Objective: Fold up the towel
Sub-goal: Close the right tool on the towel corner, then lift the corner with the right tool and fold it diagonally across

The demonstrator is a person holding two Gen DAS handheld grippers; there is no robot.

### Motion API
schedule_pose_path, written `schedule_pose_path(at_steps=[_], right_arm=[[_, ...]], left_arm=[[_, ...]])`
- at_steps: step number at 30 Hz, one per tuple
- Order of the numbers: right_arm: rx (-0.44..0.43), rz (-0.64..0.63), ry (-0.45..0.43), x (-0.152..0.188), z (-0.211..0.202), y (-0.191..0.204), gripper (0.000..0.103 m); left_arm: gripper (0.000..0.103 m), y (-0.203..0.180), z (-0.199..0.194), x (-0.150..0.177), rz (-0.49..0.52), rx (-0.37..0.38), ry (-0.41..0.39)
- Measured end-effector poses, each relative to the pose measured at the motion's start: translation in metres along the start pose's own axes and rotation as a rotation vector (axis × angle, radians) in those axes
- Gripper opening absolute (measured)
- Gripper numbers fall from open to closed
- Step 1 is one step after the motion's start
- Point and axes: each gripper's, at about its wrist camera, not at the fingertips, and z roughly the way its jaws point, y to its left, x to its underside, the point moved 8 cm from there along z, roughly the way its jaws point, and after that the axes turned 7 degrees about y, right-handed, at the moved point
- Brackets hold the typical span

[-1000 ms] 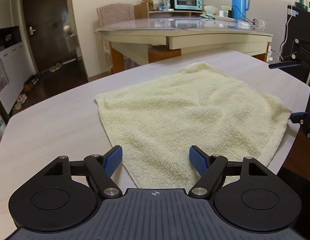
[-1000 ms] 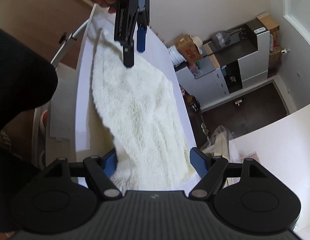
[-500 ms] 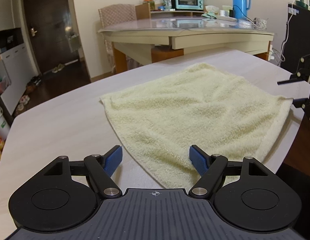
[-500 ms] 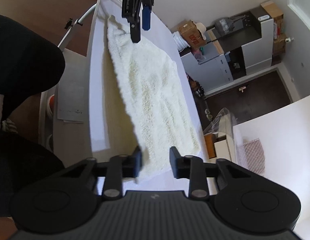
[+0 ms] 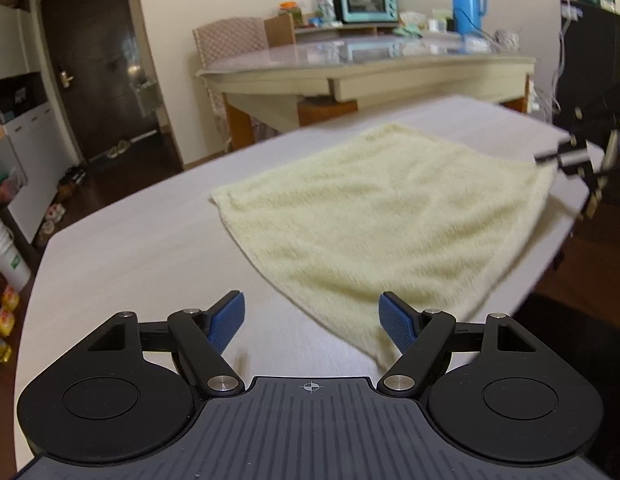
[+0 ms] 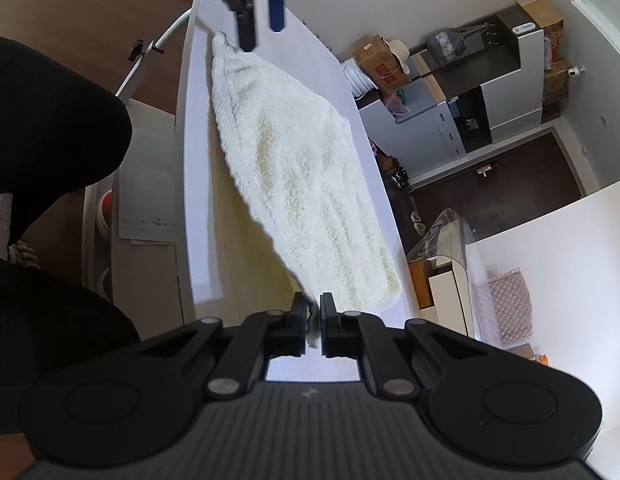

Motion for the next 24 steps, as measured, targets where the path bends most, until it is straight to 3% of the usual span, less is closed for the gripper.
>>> schedule_pose_path(at_steps=[8, 17, 24], right_arm=[[0.039, -0.044, -0.023, -0.011, -0.007, -0.01, 0.008], [0.056, -0.203, -0.042, -0.031, 0.003, -0.031, 0.007], [0.071, -0.337, -0.081, -0.068, 0.028, -0.059, 0.007]], left_arm=[[0.079, -0.006, -0.012, 0.013, 0.068, -0.032, 0.03], [0.079, -0.003, -0.013, 0.016, 0.044, -0.024, 0.015], [0.079, -0.005, -0.014, 0.019, 0.011, -0.051, -0.009]])
